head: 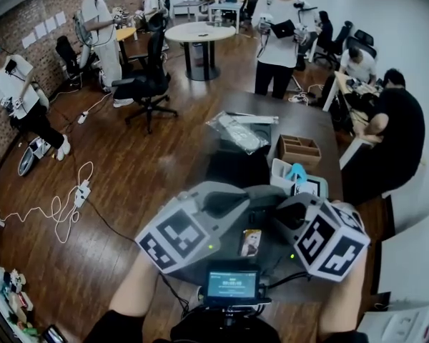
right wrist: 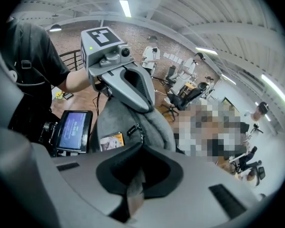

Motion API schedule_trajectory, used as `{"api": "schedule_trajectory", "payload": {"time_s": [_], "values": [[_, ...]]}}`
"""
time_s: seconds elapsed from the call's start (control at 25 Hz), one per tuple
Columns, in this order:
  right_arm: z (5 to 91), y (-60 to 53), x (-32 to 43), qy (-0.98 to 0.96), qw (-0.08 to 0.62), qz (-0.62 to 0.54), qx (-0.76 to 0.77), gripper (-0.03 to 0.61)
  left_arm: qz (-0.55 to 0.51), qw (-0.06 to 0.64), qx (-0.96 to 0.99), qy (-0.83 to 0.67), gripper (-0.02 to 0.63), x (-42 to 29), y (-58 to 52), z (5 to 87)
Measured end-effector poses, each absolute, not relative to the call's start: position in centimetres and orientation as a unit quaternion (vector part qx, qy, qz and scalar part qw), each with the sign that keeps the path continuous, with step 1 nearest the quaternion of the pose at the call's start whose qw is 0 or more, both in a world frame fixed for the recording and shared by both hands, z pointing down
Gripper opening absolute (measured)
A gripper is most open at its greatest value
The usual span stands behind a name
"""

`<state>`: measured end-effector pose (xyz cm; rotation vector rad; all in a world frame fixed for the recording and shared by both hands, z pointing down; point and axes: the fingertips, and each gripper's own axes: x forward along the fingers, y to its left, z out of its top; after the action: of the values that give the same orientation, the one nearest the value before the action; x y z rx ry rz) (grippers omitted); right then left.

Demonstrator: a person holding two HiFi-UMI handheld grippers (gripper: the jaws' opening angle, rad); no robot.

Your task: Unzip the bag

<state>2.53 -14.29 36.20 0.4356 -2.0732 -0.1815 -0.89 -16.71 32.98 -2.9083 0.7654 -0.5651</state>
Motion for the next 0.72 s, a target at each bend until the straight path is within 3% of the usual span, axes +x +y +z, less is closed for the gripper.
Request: {"api": "schedule_trajectory", "payload": {"time_s": [0.44, 0.72], "values": [[36.4, -14.6, 5.5, -0.82, 0.553, -0.025, 0.147, 0.014, -0.197, 0.039, -0.959, 0.2, 0.002, -0.2, -15.4, 33.3], [36.7, -14.7, 9.0, -0.833, 0.531, 0.037, 0.15, 0.014, -0.197, 0.037, -0.961, 0.192, 0.002, -0.1, -15.4, 33.7]]}}
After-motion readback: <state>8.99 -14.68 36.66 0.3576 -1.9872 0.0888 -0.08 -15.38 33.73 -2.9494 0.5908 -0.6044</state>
